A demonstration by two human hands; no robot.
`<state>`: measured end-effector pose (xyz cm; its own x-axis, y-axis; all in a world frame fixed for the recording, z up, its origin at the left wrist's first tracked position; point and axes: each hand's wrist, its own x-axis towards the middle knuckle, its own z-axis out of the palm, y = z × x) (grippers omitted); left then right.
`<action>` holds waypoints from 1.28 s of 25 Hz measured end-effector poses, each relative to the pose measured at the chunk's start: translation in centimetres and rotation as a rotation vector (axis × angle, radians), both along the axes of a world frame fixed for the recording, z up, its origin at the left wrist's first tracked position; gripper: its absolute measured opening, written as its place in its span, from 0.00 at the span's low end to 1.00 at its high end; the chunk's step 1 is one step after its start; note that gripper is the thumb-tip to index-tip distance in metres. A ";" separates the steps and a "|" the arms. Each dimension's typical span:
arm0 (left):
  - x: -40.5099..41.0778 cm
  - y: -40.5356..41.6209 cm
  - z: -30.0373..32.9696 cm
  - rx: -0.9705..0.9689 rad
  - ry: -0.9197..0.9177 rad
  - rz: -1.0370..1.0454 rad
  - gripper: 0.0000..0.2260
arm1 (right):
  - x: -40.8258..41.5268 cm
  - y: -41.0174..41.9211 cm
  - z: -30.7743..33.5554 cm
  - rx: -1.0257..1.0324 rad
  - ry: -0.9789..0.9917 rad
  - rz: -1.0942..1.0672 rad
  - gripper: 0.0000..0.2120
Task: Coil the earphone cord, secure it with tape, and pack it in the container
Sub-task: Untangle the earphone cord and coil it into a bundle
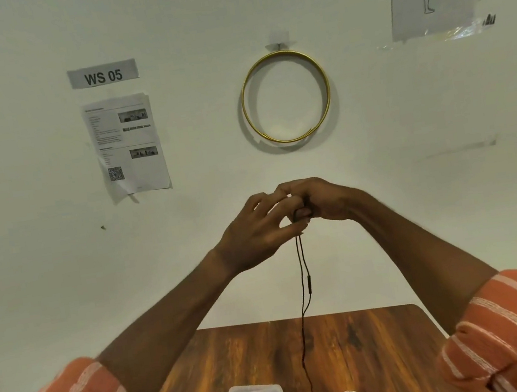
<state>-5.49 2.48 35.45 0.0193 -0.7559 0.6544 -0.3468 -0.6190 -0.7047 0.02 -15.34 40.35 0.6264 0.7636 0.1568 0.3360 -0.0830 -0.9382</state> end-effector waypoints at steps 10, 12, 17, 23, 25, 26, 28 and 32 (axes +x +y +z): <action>-1.3 2.8 5.9 -0.373 1.352 0.278 0.10 | -1.4 -0.6 -10.1 0.063 0.429 0.199 0.26; -2.3 5.1 4.8 -0.587 1.628 0.066 0.10 | -0.9 -1.4 -9.8 0.136 0.314 0.116 0.16; -4.6 5.0 0.0 -1.276 2.113 -0.839 0.12 | 0.4 -1.4 -7.0 0.255 0.154 -0.068 0.12; -5.6 0.7 1.5 -1.440 2.017 -1.276 0.11 | -2.8 3.9 -10.8 0.405 0.215 -0.082 0.13; -4.3 0.4 3.5 -1.650 1.603 -1.328 0.12 | -5.1 5.3 -12.9 0.382 0.184 -0.115 0.15; -3.5 0.7 4.5 -1.683 1.423 -1.293 0.12 | -6.1 5.6 -13.8 0.348 0.138 -0.139 0.15; -2.3 2.2 5.8 -1.573 1.177 -0.898 0.14 | -7.5 5.4 -14.4 0.286 0.026 -0.179 0.13; -2.0 4.0 2.2 -1.100 1.253 -0.128 0.18 | -8.0 2.3 -10.1 0.224 -0.182 -0.294 0.10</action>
<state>-7.50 6.50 37.64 0.8841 -0.0159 0.4670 -0.4056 -0.5223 0.7501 -8.00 -13.08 30.23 0.7592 0.4910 0.4273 0.4907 -0.0006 -0.8713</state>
